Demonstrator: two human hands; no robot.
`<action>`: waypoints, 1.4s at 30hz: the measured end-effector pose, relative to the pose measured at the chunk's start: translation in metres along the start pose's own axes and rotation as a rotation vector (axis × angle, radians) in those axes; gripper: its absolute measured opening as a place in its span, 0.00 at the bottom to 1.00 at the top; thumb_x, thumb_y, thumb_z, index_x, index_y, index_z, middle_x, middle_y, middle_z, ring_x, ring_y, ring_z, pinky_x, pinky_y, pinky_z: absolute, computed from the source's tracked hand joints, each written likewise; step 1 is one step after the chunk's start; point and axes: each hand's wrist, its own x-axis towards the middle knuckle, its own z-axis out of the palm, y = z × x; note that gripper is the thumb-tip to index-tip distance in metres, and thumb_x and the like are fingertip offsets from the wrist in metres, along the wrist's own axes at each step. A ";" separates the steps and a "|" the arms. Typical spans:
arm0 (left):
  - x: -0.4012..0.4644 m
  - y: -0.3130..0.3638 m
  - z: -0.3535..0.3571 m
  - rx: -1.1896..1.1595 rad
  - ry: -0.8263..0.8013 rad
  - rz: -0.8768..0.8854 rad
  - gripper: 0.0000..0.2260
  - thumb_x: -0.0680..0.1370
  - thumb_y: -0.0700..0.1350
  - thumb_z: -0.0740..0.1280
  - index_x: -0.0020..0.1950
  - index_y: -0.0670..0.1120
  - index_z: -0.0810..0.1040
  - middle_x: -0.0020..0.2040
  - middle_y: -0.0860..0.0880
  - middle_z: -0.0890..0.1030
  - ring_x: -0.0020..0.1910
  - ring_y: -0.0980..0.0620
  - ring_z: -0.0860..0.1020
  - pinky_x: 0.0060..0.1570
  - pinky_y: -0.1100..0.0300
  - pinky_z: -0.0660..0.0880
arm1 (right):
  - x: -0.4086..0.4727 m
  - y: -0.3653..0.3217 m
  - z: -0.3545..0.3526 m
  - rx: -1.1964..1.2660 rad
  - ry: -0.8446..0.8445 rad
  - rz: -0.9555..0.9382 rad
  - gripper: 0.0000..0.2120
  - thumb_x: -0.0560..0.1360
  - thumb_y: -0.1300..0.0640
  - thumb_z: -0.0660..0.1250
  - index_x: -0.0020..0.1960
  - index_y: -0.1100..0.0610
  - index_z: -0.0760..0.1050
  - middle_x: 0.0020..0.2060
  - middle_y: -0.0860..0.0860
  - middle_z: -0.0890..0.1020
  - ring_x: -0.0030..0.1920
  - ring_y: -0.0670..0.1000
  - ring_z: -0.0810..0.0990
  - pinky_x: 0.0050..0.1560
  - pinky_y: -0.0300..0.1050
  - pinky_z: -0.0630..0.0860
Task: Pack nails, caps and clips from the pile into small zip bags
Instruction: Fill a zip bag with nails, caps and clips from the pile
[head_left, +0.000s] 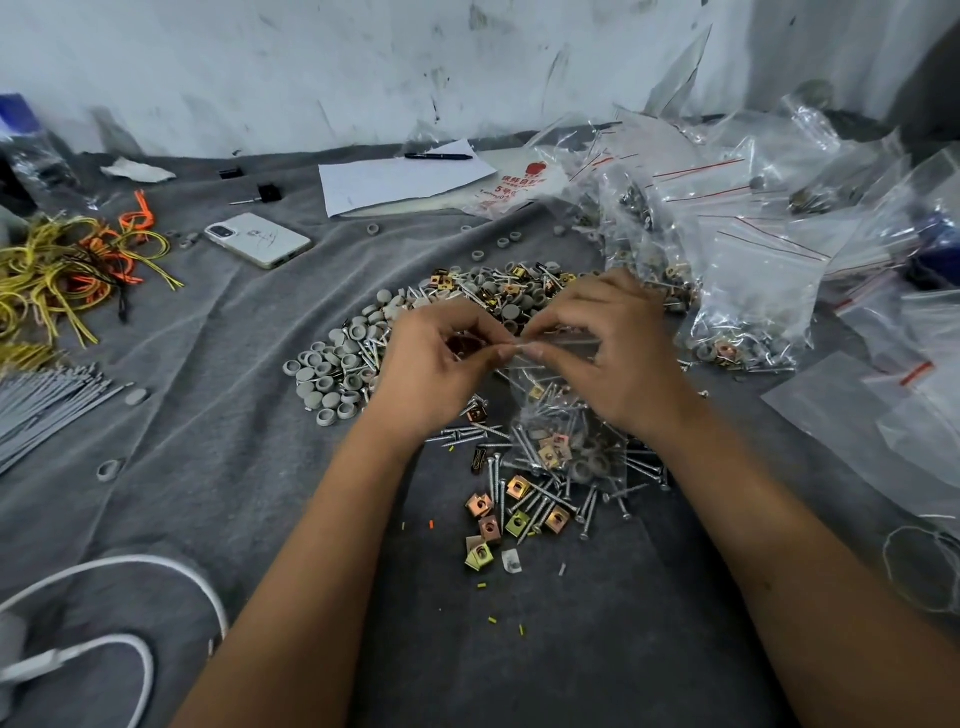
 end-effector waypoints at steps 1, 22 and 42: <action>0.000 0.001 0.002 0.017 -0.008 0.025 0.02 0.76 0.38 0.77 0.45 0.41 0.85 0.43 0.47 0.85 0.41 0.48 0.83 0.42 0.49 0.82 | 0.000 -0.001 0.001 -0.018 0.004 -0.025 0.09 0.72 0.49 0.76 0.51 0.51 0.86 0.47 0.39 0.78 0.54 0.51 0.72 0.56 0.61 0.67; 0.001 -0.006 0.010 -0.129 0.045 -0.051 0.03 0.78 0.37 0.74 0.45 0.40 0.83 0.38 0.47 0.83 0.35 0.52 0.79 0.35 0.54 0.75 | 0.000 0.005 -0.004 0.200 -0.006 0.063 0.02 0.76 0.58 0.75 0.46 0.55 0.83 0.38 0.42 0.79 0.40 0.40 0.76 0.42 0.32 0.69; -0.005 0.006 0.017 -0.617 0.096 -0.117 0.02 0.85 0.39 0.65 0.53 0.42 0.75 0.54 0.40 0.86 0.46 0.41 0.85 0.35 0.54 0.81 | -0.001 0.020 -0.021 0.625 0.100 0.281 0.07 0.81 0.54 0.68 0.47 0.53 0.82 0.36 0.44 0.83 0.37 0.44 0.79 0.38 0.38 0.75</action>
